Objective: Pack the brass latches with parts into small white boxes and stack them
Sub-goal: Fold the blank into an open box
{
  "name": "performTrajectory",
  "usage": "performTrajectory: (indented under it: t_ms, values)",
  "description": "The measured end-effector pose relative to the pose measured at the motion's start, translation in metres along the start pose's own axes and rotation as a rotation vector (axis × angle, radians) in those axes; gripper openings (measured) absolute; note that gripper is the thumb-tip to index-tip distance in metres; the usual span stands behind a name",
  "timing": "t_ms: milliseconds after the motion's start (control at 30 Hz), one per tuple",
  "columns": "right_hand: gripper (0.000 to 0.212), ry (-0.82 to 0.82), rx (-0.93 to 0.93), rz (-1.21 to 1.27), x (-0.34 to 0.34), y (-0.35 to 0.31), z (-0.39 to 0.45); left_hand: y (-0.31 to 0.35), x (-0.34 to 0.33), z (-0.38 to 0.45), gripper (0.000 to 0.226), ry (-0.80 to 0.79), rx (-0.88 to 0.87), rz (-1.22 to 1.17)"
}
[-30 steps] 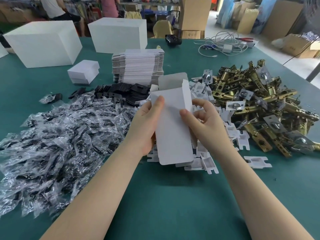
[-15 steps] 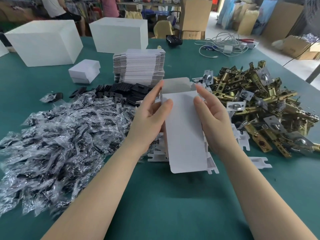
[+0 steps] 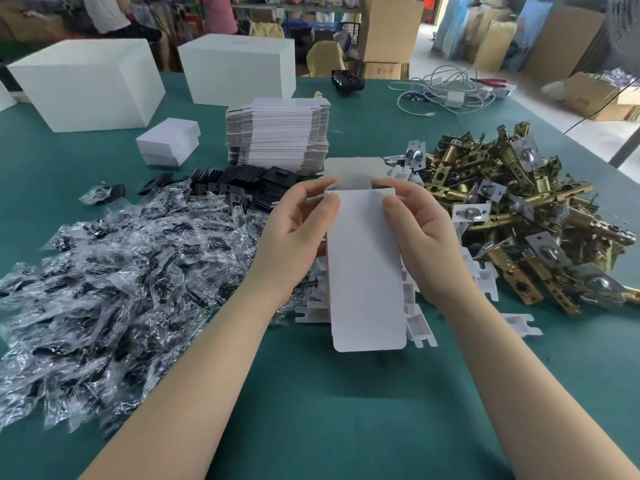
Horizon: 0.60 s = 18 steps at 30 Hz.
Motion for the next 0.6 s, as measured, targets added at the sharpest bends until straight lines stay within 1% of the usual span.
performTrajectory:
  t_ms: [67, 133, 233, 300, 400, 467, 500, 533, 600]
  values:
    - [0.016, -0.018, 0.0, -0.007, -0.001, 0.0, -0.001, 0.001, -0.001, 0.0, 0.011, -0.011, 0.0, 0.009]
    - [0.014, -0.038, 0.011, -0.043, -0.003, -0.002, 0.0, 0.003, -0.002, 0.0, 0.017, -0.027, -0.004, 0.029]
    - [0.021, -0.038, 0.015, -0.092, -0.003, 0.0, 0.002, 0.003, -0.001, 0.0, 0.016, -0.014, 0.003, 0.069]
    - [0.028, -0.007, -0.012, -0.081, -0.003, 0.002, 0.004, 0.0, 0.0, 0.001, 0.017, 0.018, 0.012, 0.083]
    - [0.016, 0.063, -0.118, 0.0, -0.005, 0.009, 0.009, -0.004, 0.0, 0.002, 0.015, 0.06, 0.06, 0.06]
    - [0.034, 0.044, -0.203, 0.092, -0.007, 0.016, 0.011, -0.006, 0.002, 0.002, 0.01, 0.089, 0.082, 0.028]
    - [0.041, 0.022, -0.229, 0.099, -0.009, 0.018, 0.012, -0.006, 0.004, 0.003, 0.01, 0.102, 0.096, -0.007]
    - [0.042, 0.001, -0.244, 0.09, -0.01, 0.02, 0.012, -0.008, 0.006, 0.003, 0.016, 0.112, 0.113, -0.044]
    - [0.037, -0.021, -0.261, 0.091, -0.011, 0.021, 0.013, -0.01, 0.009, 0.003, 0.029, 0.129, 0.167, -0.102]
Point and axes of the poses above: each hand's wrist, its own z-axis towards the middle knuckle, its own x-axis out of the back of the hand, y = z × x, the point moved 4 cm from there along z, towards the middle knuckle, and after that the axes turned 11 degrees about -z, right-handed, at the moved point
